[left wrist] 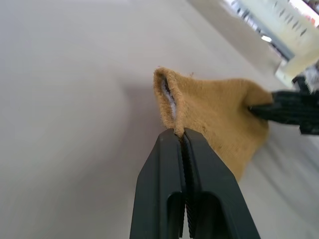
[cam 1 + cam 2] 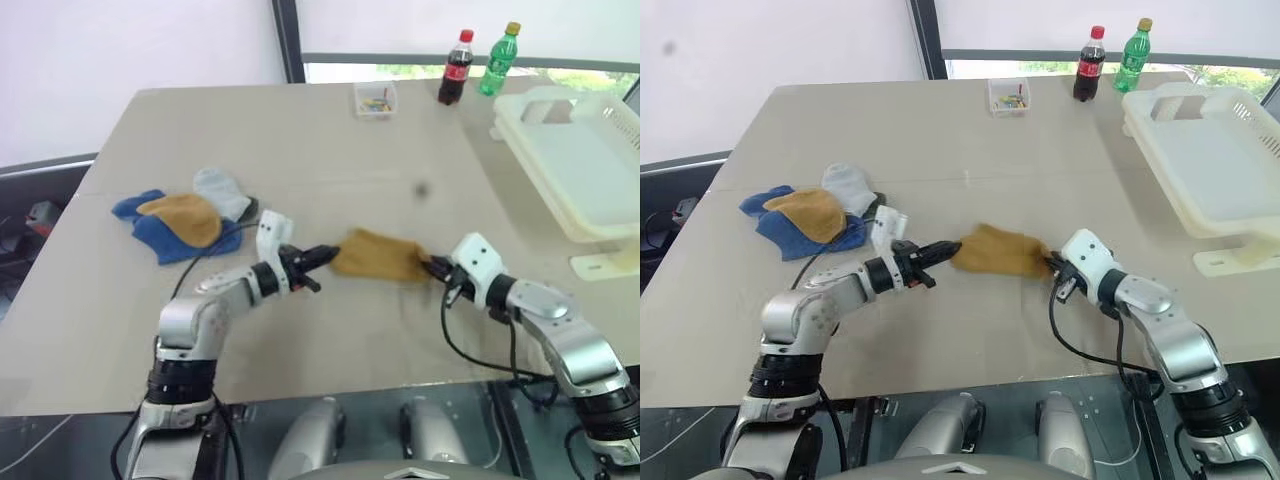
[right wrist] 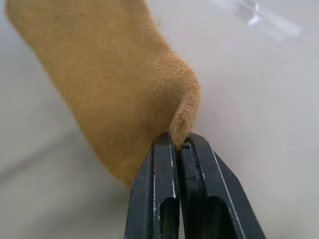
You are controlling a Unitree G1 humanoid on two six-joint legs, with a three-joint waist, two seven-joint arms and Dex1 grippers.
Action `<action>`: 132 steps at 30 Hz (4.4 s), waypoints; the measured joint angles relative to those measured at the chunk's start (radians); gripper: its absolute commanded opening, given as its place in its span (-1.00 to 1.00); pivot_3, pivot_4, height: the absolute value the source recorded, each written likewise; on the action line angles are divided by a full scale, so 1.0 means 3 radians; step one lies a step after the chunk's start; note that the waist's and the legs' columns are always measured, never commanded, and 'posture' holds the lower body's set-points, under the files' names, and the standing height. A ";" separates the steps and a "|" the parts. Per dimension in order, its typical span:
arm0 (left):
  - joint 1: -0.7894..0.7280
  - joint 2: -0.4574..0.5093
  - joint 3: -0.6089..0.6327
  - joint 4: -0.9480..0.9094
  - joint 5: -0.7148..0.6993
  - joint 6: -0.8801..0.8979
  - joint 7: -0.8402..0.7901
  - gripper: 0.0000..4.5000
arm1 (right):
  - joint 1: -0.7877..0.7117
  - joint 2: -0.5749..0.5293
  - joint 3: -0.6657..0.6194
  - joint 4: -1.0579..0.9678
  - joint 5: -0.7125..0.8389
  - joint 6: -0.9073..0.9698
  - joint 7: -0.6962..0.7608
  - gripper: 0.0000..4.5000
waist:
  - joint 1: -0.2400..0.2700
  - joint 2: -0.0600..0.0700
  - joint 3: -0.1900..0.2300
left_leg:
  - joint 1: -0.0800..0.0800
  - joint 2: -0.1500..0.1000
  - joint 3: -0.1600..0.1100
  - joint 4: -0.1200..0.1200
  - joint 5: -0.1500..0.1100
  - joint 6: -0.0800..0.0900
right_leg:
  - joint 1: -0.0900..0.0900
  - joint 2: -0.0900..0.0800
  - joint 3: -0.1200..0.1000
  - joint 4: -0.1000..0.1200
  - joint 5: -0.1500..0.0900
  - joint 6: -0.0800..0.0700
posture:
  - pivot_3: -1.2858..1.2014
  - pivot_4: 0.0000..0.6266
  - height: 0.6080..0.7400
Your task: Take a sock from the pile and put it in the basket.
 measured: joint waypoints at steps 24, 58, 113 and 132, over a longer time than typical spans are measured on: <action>-0.1486 0.1274 0.0197 0.0140 -0.0842 0.1009 -0.0721 -1.00 | 0.0846 -0.0182 -0.0914 -0.0653 0.0534 -0.0043 0.0142 0.34 | 0.0047 -0.0002 0.0002 | -0.0004 -0.0003 -0.0008 0.0001 0.0000 0.0000 | 0.0002 -0.0001 -0.0010 -0.0004 0.0000 0.0000 | 0.03 -0.52 1.00; -0.1117 -0.0042 -0.1233 0.0489 0.0768 -0.0437 -0.0659 0.15 | 0.0734 -0.0170 -0.0747 -0.1033 0.0843 0.1135 -0.0452 0.36 | 0.0025 -0.0002 0.0003 | -0.0013 -0.0001 0.0002 0.0004 0.0001 0.0000 | -0.0012 0.0002 0.0003 0.0004 0.0000 0.0001 | 0.03 -0.52 1.00; 0.0319 0.0111 -0.0052 -0.0492 0.2092 -0.0839 0.1835 0.72 | -0.0089 -0.0253 -0.0398 -0.0395 0.0533 -0.0553 0.0610 0.78 | 0.0030 -0.0004 -0.0004 | 0.0007 0.0001 0.0005 -0.0006 0.0000 0.0000 | 0.0002 0.0002 0.0006 -0.0001 0.0000 0.0001 | 0.03 -0.52 1.00; 0.0500 0.0034 0.0137 -0.0472 0.2166 -0.0703 0.1951 0.72 | -0.0336 -0.0165 -0.0333 -0.0377 0.0708 -0.0870 0.0897 0.78 | 0.0028 -0.0006 -0.0003 | 0.0006 0.0001 0.0002 -0.0006 0.0000 -0.0001 | 0.0002 0.0001 0.0002 -0.0002 0.0000 0.0000 | 0.03 -0.52 1.00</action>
